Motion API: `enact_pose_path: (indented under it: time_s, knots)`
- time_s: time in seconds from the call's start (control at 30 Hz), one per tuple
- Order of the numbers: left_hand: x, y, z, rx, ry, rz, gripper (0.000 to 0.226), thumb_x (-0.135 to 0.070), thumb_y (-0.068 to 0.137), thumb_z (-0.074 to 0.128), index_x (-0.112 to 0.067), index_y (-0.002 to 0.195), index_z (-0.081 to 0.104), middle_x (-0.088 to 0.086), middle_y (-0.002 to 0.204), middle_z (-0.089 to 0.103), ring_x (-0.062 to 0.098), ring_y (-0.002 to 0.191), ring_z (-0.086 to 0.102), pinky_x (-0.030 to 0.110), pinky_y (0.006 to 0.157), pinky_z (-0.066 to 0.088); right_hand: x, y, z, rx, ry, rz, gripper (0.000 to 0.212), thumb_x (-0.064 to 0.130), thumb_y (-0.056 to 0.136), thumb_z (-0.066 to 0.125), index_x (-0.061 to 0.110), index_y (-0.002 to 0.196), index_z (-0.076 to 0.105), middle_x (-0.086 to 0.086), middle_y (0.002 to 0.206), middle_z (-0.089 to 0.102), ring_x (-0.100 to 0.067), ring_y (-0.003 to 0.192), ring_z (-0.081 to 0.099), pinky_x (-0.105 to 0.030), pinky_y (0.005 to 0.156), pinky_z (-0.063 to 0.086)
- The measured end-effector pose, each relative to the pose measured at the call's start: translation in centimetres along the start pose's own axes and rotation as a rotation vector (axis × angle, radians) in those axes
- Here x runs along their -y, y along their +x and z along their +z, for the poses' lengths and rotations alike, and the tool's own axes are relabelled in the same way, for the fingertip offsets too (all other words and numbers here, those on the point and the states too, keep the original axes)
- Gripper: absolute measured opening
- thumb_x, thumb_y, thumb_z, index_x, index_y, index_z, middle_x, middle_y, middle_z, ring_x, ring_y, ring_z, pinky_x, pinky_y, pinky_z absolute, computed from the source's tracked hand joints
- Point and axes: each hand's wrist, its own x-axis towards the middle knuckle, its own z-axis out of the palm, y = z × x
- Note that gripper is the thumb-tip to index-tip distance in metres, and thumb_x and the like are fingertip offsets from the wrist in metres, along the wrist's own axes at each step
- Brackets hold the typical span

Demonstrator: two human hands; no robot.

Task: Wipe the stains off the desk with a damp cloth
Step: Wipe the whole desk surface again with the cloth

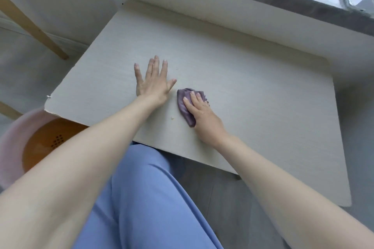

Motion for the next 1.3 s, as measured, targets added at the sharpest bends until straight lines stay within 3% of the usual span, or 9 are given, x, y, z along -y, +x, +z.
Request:
enact_pose_path:
  time_s: [0.07,0.17,0.33,0.5,0.6,0.73,0.93,1.1,1.3]
  knots:
    - [2.0,-1.8,0.3,0.042,-0.010,-0.034,0.067,-0.052,0.098,0.017,-0.020,0.150,-0.009,0.007,0.157,-0.018,0.017,0.145,-0.018,0.055,0.107,-0.020,0.0,-2.3,0.2,0.003,0.013,-0.063,0.062,0.003,0.096,0.036,0.019,0.151,0.013,-0.001,0.159,-0.003,-0.016,0.147,-0.006,-0.016,0.109,-0.010]
    - [4.2,-4.0,1.6,0.137,-0.103,-0.130,0.072,-0.059,0.095,0.018,-0.022,0.150,-0.012,0.008,0.155,-0.025,0.018,0.143,-0.024,0.056,0.107,-0.020,-1.4,-2.3,-0.8,0.038,-0.027,-0.120,0.063,0.002,0.095,0.038,0.019,0.151,0.014,-0.002,0.159,0.000,-0.016,0.147,-0.002,-0.020,0.117,-0.003]
    - [4.9,-3.8,1.9,0.257,-0.247,-0.168,0.073,-0.063,0.093,0.019,-0.030,0.148,-0.014,0.002,0.153,-0.031,0.013,0.140,-0.030,0.060,0.107,-0.016,1.0,1.0,-0.8,0.024,-0.001,0.131,0.061,0.007,0.097,0.035,0.012,0.152,0.008,-0.010,0.159,-0.007,-0.026,0.147,-0.008,-0.034,0.116,-0.004]
    - [4.7,-4.2,2.0,0.204,-0.206,-0.168,0.073,-0.062,0.093,0.021,-0.028,0.149,-0.013,0.003,0.154,-0.028,0.014,0.141,-0.027,0.061,0.106,-0.016,1.4,-4.2,0.2,0.098,0.044,-0.079,0.065,0.001,0.094,0.038,0.016,0.152,0.010,-0.004,0.159,-0.007,-0.019,0.147,-0.009,-0.022,0.113,-0.009]
    - [4.5,-4.3,1.9,0.194,-0.192,-0.164,0.073,-0.061,0.094,0.019,-0.027,0.149,-0.013,0.004,0.154,-0.028,0.015,0.141,-0.027,0.061,0.106,-0.016,0.3,-2.3,-1.3,0.170,0.001,-0.038,0.068,-0.001,0.092,0.040,0.016,0.152,0.013,-0.005,0.159,-0.003,-0.019,0.148,-0.003,-0.027,0.117,0.002]
    - [4.6,-4.3,1.9,0.191,-0.185,-0.159,0.073,-0.062,0.094,0.018,-0.027,0.149,-0.014,0.005,0.154,-0.027,0.016,0.141,-0.027,0.061,0.106,-0.016,2.8,-0.7,0.1,0.002,0.093,0.131,0.061,0.001,0.096,0.035,0.011,0.151,0.013,-0.009,0.159,-0.005,-0.026,0.147,-0.009,-0.035,0.117,-0.003]
    - [4.7,-4.4,1.9,0.192,-0.210,-0.153,0.073,-0.062,0.094,0.019,-0.026,0.149,-0.013,0.006,0.155,-0.026,0.016,0.142,-0.027,0.061,0.106,-0.016,1.1,-4.4,0.6,0.083,0.103,-0.049,0.065,-0.002,0.093,0.039,0.018,0.151,0.017,-0.002,0.159,-0.002,-0.016,0.147,-0.007,-0.021,0.114,-0.005]
    - [4.6,-4.4,1.9,0.188,-0.222,-0.152,0.073,-0.062,0.094,0.019,-0.026,0.149,-0.014,0.005,0.154,-0.027,0.017,0.141,-0.027,0.061,0.107,-0.015,2.7,1.4,-0.1,-0.038,0.092,0.175,0.067,-0.006,0.087,0.038,0.010,0.150,0.022,-0.009,0.159,0.006,-0.027,0.147,-0.001,-0.044,0.118,0.006]
    - [4.6,-4.4,1.9,0.199,-0.236,-0.155,0.073,-0.061,0.094,0.020,-0.026,0.149,-0.013,0.005,0.155,-0.027,0.017,0.142,-0.026,0.060,0.108,-0.013,2.3,-4.0,0.7,0.106,0.127,-0.079,0.064,-0.002,0.093,0.039,0.015,0.151,0.018,-0.005,0.159,-0.001,-0.018,0.147,-0.006,-0.024,0.115,-0.005]
